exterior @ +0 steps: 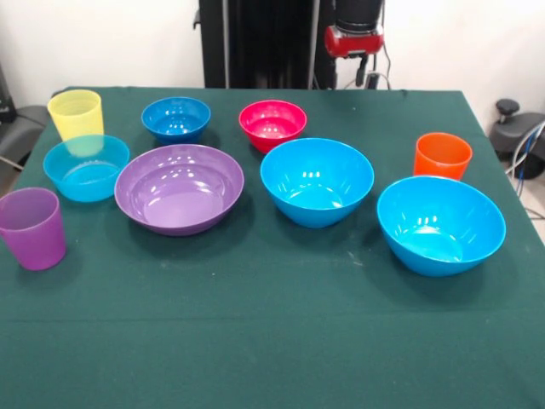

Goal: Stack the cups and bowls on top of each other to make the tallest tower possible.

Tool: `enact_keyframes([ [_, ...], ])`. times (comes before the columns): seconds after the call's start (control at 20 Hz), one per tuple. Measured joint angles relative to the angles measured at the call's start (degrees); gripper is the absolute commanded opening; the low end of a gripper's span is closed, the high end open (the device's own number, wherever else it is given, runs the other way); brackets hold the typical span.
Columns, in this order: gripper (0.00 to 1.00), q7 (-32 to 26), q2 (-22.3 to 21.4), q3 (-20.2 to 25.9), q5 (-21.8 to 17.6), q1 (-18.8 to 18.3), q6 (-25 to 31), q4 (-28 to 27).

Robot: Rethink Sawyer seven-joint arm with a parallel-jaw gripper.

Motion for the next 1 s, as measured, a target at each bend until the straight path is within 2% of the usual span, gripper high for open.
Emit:
enact_keyframes([
  [0.6, 1.00, 1.3, -0.7, -0.5, 0.8, 1.0, 0.1, 0.0],
  [1.0, 1.00, 1.3, -0.5, 0.7, -3.5, -4.5, 3.8, -1.2],
])
